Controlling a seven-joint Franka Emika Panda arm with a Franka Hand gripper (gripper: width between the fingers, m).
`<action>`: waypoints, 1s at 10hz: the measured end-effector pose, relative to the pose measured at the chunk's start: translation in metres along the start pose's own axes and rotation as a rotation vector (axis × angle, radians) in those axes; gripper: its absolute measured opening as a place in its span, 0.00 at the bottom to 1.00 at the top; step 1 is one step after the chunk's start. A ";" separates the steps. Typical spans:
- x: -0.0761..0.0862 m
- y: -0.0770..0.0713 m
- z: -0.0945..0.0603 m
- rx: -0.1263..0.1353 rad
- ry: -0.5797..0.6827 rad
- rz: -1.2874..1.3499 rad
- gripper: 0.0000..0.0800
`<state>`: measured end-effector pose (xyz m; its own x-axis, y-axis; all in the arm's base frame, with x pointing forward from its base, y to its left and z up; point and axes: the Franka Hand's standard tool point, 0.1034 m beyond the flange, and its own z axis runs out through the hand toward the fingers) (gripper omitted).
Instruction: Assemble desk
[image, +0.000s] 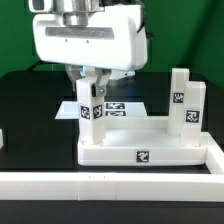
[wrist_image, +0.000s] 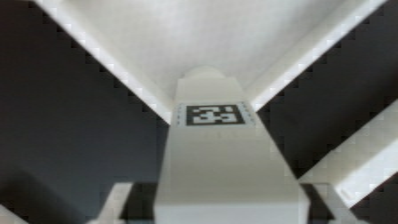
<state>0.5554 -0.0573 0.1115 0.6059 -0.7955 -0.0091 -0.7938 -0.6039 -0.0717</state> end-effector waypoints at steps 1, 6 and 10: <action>0.000 0.000 0.000 0.000 -0.001 0.122 0.36; -0.001 -0.001 0.001 0.010 -0.013 0.514 0.36; -0.002 -0.001 0.002 0.012 -0.013 0.464 0.58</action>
Offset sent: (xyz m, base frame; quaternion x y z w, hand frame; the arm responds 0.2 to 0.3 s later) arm -0.0053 0.0026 -0.0094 -0.0217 -0.0308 0.1913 0.9808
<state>0.5553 -0.0547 0.1100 0.1874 -0.9807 -0.0554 -0.9806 -0.1835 -0.0688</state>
